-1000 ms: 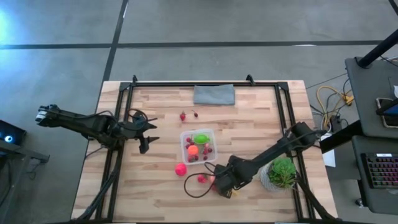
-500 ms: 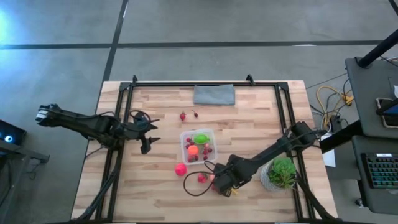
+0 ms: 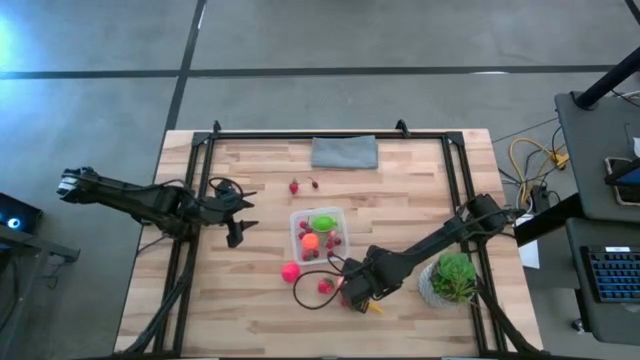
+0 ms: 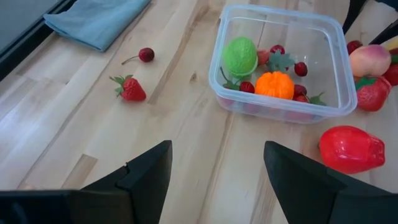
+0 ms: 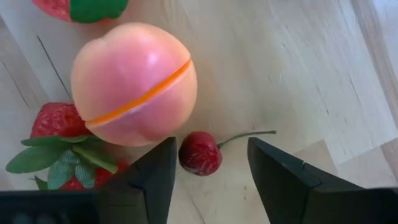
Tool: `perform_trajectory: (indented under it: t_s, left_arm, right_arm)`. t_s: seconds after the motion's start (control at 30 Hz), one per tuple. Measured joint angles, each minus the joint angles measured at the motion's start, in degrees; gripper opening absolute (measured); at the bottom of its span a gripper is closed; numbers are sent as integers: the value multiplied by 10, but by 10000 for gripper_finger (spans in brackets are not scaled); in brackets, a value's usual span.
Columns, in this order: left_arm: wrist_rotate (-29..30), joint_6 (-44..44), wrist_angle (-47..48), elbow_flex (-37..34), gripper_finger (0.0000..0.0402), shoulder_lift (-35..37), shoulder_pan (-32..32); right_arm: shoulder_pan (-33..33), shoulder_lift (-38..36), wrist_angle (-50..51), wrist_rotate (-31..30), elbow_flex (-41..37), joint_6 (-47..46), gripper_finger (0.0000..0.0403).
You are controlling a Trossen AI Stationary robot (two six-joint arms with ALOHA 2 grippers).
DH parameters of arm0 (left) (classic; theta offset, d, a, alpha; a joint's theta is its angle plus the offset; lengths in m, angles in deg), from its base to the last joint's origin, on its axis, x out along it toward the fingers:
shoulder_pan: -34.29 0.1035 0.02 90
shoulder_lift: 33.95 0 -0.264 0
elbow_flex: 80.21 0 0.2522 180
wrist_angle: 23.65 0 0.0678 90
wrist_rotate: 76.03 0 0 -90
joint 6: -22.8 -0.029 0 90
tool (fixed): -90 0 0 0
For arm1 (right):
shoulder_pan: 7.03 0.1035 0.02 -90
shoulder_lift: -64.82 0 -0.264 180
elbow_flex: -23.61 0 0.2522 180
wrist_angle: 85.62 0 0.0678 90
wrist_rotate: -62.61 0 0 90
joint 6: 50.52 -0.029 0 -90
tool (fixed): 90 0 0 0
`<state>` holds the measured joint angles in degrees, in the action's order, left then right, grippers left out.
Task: Pick and placing Produce into tupperware
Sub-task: Put the red cherry into the transparent container
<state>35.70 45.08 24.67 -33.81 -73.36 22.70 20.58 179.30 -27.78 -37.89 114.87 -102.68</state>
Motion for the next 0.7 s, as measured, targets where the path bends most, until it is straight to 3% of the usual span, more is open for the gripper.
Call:
perform_trajectory:
  t_s: [0.3,0.7]
  left_arm:
    - [8,0,0,1,240,1,0]
    - [7,0,5,0,240,1,0]
  right_arm:
    - [1,0,-2,0,-9,1,137]
    - [2,1,-7,0,-18,1,105]
